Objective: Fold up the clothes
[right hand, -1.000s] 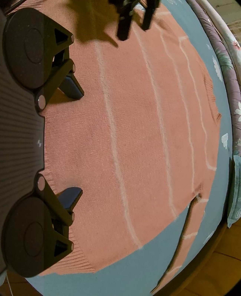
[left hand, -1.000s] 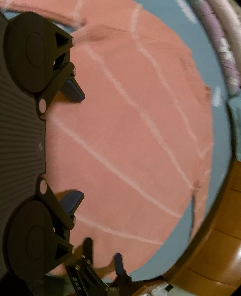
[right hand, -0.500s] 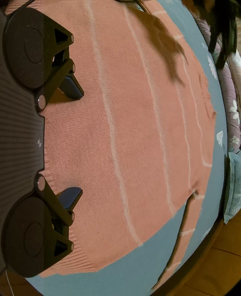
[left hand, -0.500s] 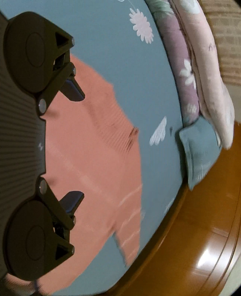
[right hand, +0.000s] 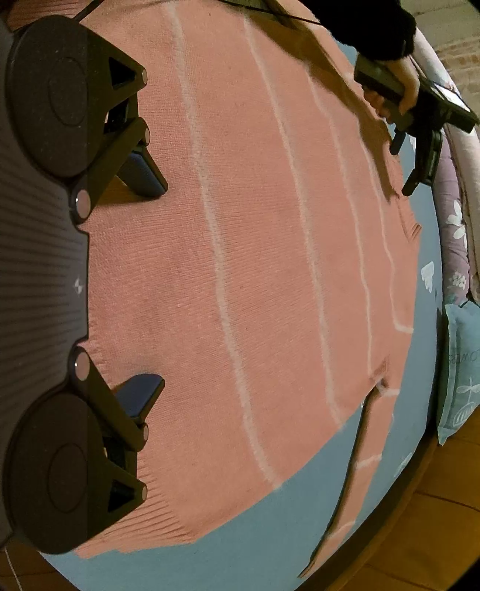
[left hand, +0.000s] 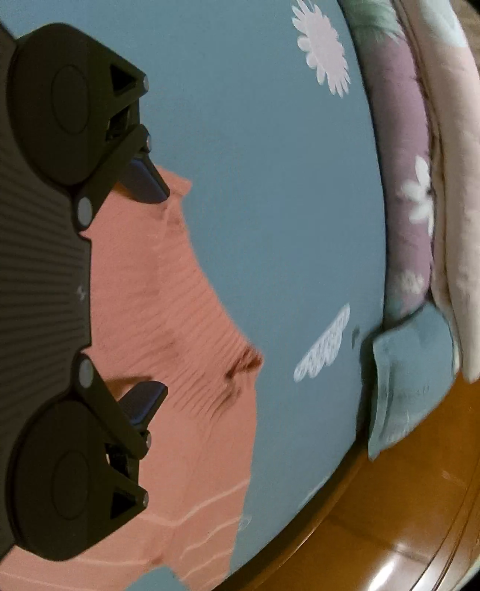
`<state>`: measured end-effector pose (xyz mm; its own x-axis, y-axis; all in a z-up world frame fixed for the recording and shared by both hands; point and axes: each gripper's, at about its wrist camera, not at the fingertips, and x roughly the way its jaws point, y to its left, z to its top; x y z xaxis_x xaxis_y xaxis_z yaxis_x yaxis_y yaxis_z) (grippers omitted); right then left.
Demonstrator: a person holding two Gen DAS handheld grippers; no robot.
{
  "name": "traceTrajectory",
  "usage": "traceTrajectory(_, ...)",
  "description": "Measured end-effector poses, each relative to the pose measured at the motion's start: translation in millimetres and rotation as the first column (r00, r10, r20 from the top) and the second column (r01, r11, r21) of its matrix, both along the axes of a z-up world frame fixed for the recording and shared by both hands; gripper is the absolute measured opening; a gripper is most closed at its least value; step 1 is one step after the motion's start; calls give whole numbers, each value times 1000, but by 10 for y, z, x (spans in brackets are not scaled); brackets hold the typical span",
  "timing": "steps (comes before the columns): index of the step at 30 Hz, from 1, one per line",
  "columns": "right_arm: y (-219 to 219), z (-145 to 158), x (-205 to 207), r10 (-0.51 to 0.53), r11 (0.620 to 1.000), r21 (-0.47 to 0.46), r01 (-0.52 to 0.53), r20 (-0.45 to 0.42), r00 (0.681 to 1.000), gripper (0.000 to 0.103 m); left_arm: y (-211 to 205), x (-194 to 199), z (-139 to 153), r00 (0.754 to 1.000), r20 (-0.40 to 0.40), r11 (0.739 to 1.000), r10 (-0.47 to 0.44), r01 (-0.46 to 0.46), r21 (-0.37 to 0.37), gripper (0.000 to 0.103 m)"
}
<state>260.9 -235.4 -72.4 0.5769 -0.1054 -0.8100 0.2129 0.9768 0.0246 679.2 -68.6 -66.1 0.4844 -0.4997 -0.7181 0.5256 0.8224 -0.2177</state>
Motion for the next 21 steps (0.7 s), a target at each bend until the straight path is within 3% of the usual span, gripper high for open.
traceTrajectory(2,-3,-1,3,0,1000,0,0,2,1000,103,43,-39,93,1000,-4,999,27,-27,-25,102)
traceTrajectory(5,1,-3,6,-2,1000,0,2,5,1000,103,69,-241,180,1000,4,999,-28,28,-35,102)
traceTrajectory(8,12,-6,3,-4,1000,-3,4,11,1000,103,34,-327,102,997,-17,997,-72,72,12,102)
traceTrajectory(15,18,37,6,-8,1000,5,8,3,1000,103,-79,-300,41,997,-23,987,79,-76,140,102)
traceTrajectory(17,-38,104,43,-26,999,24,26,-2,1000,103,-156,-383,165,999,-33,993,36,-32,116,102)
traceTrajectory(21,-257,335,240,-31,1000,9,30,74,997,103,-424,-568,372,996,-45,994,-71,75,82,102)
